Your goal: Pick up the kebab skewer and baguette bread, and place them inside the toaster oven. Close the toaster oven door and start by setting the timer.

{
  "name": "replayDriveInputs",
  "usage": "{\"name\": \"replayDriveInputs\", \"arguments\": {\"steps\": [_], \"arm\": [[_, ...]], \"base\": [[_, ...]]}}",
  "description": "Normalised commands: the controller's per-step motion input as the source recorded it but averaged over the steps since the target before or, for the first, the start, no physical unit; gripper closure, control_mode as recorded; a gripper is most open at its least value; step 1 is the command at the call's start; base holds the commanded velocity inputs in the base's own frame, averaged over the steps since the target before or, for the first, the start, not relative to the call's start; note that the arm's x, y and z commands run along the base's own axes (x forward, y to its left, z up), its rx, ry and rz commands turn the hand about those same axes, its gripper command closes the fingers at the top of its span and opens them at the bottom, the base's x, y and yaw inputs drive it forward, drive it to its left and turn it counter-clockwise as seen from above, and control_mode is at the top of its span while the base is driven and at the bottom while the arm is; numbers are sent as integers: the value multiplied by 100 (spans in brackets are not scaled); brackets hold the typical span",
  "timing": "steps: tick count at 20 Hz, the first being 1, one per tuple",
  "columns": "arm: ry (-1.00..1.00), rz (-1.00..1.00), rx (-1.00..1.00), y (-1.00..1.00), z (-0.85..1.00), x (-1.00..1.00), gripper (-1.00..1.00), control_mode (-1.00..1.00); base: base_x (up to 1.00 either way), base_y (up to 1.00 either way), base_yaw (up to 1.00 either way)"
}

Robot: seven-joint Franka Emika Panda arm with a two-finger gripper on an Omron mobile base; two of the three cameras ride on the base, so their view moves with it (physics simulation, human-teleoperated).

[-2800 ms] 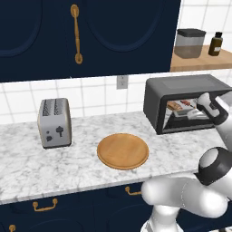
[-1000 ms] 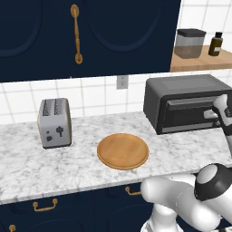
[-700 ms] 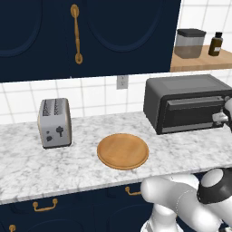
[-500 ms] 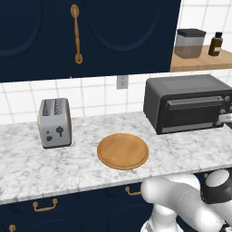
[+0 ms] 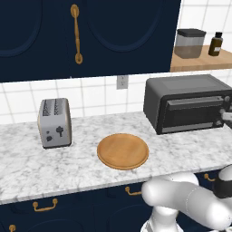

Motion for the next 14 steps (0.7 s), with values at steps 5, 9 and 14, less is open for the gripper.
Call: {"name": "replayDriveInputs", "arguments": {"steps": [5,9,14], "arm": [[-31,0,0,-57,0,12,-100,-100],[-27,-1,0,-47,0,4,-100,-100],[-21,-3,-1,-12,0,26,-100,-100]], "base": [[0,0,0],[0,0,0],[0,0,0]]}}
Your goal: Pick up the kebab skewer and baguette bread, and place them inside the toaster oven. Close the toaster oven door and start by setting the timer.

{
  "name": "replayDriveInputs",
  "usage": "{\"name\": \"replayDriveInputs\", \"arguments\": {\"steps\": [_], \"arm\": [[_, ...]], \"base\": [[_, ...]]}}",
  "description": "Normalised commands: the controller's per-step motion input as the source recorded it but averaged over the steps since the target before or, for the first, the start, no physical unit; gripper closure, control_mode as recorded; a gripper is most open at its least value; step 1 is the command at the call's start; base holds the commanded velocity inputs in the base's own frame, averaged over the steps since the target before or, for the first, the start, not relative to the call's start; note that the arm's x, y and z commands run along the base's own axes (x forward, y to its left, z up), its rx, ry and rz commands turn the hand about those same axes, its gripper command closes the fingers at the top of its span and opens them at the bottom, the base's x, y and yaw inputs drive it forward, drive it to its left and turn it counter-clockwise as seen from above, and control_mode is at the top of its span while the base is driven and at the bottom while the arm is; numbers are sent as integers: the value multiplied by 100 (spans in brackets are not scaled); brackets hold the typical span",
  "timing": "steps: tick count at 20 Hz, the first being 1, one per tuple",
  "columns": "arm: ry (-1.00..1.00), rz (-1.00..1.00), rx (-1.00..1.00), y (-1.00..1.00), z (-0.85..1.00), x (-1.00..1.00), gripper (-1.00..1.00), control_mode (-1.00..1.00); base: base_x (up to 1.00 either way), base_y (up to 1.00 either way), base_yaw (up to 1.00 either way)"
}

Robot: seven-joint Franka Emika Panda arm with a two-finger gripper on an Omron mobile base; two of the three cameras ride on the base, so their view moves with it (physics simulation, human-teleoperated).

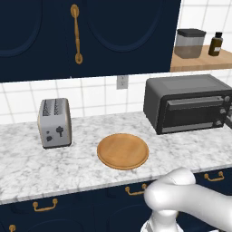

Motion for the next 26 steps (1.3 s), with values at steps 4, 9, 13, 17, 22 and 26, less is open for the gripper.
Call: {"name": "replayDriveInputs", "arguments": {"steps": [4,9,13,17,22,26], "arm": [[-16,-3,-2,-13,0,21,-100,-100],[-9,0,0,-32,1,14,-100,-100],[-6,0,0,-21,4,29,-100,-100],[-2,0,0,-13,5,28,-100,-100],[0,-1,0,-34,0,21,-100,-100],[0,-5,0,-15,0,27,-100,-100]], "base": [[0,0,0],[0,0,0],[0,0,0],[0,0,0],[0,0,0],[0,0,0]]}}
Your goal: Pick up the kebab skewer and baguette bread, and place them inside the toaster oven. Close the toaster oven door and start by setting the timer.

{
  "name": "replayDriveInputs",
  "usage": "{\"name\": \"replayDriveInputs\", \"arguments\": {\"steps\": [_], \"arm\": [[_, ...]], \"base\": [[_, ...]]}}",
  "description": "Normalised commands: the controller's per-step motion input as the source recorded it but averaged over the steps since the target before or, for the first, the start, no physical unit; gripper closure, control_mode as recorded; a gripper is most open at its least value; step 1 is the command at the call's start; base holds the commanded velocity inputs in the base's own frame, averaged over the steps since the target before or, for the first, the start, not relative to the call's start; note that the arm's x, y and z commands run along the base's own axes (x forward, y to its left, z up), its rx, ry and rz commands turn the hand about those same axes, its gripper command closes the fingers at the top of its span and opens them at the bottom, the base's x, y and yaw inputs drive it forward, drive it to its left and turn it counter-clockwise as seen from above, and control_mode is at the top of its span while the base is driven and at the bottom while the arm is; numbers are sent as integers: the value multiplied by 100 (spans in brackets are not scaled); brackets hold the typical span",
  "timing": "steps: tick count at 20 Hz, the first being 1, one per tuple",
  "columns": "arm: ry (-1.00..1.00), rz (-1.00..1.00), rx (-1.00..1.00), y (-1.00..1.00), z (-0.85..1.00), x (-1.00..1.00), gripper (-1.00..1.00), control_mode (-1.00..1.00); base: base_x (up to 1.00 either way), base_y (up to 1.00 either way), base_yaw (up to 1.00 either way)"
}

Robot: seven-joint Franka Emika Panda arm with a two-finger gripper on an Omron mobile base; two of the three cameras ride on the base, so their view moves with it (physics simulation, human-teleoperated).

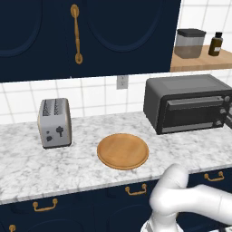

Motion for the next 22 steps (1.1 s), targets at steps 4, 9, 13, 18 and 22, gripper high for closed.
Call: {"name": "replayDriveInputs", "arguments": {"steps": [4,9,13,18,22], "arm": [[0,-8,0,0,0,26,-100,-100],[0,-4,0,-6,0,30,-100,-100],[0,0,0,-9,0,38,-100,-100],[0,0,0,-30,0,17,-100,-100],[0,0,0,-38,0,7,-100,-100]], "base": [[0,0,0],[0,0,0],[0,0,0],[0,0,0],[0,0,0]]}}
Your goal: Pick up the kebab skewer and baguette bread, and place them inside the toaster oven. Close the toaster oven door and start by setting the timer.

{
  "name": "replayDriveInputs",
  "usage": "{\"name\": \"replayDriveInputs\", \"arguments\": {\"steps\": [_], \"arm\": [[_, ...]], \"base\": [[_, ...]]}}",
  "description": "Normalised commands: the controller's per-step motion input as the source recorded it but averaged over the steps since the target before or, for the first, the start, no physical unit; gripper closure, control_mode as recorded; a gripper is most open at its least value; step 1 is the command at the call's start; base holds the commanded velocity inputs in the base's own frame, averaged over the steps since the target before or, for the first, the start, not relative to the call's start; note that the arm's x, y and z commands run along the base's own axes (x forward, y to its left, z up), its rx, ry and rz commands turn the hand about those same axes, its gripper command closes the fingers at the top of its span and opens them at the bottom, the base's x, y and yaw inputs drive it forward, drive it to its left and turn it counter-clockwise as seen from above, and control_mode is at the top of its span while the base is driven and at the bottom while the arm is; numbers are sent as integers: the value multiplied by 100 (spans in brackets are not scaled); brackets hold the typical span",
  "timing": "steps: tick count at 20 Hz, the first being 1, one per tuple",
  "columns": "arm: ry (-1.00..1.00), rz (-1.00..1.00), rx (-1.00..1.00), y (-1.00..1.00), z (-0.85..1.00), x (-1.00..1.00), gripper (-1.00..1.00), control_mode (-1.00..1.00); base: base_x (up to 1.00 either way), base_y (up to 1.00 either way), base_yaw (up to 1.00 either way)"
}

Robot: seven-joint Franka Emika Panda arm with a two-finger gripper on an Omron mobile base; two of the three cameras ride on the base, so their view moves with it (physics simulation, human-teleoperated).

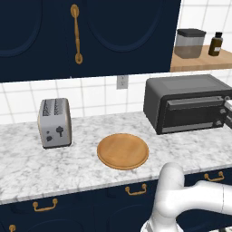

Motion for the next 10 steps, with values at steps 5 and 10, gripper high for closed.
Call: {"name": "replayDriveInputs", "arguments": {"steps": [5,10], "arm": [[0,0,0,-17,0,3,-100,-100],[0,0,0,0,0,0,-100,-100]], "base": [[0,0,0],[0,0,0]]}}
